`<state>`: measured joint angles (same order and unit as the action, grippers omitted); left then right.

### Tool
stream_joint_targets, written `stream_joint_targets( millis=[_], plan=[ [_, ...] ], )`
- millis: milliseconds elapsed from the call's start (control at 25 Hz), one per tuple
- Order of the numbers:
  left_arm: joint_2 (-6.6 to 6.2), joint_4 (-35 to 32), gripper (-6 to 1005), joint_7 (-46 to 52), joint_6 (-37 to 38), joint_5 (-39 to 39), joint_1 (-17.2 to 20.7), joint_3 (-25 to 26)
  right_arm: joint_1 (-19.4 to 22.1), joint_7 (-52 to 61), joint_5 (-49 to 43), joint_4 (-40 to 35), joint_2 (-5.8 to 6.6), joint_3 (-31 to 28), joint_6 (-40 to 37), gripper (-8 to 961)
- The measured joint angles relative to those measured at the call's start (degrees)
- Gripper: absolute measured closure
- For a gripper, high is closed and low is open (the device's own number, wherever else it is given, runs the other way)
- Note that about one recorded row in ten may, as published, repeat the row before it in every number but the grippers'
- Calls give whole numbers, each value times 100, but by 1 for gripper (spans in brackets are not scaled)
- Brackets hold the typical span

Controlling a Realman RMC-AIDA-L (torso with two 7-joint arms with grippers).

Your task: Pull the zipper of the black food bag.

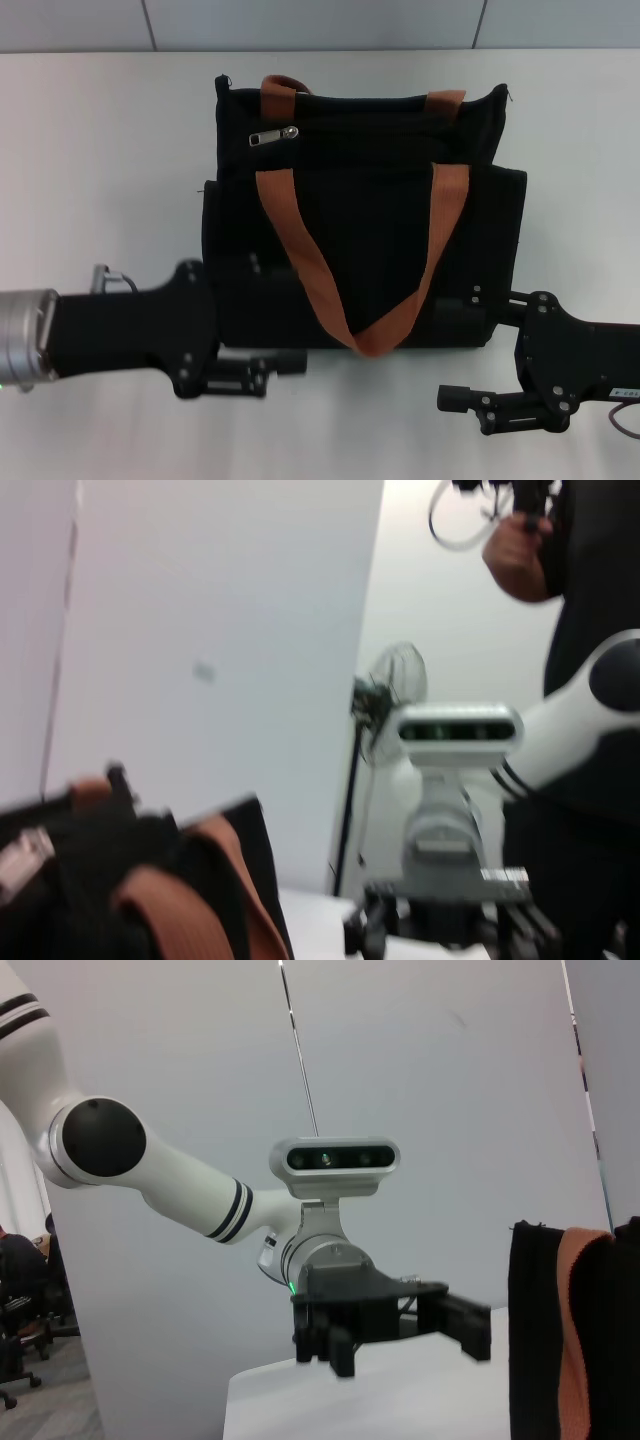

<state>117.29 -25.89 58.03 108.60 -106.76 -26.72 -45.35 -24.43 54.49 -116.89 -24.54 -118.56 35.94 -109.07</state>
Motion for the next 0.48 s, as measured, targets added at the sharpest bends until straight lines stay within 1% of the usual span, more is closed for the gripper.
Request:
stream_joint_targets(
  millis=[80, 120, 160, 200, 360, 480],
  plan=[
    [38, 21, 189, -97, 114, 4, -4, 304, 0, 0, 0, 3, 0, 0, 0, 121],
    [67, 41, 189, -191, 183, 6, -9, 541, 1, 0, 0, 5, 0, 0, 0, 121],
    [114, 102, 189, -369, 258, 47, -13, 954, 6, 0, 0, 9, 0, 1, 1, 121],
    [114, 102, 189, -369, 258, 47, -13, 954, 6, 0, 0, 9, 0, 1, 1, 121],
    [112, 450, 189, -658, 232, 582, 16, 1680, 45, 0, 9, 11, 0, 1, 1, 122],
    [98, 493, 190, -670, -182, 937, 79, 2109, 65, 0, 10, 11, 0, 1, 1, 122]
  ],
)
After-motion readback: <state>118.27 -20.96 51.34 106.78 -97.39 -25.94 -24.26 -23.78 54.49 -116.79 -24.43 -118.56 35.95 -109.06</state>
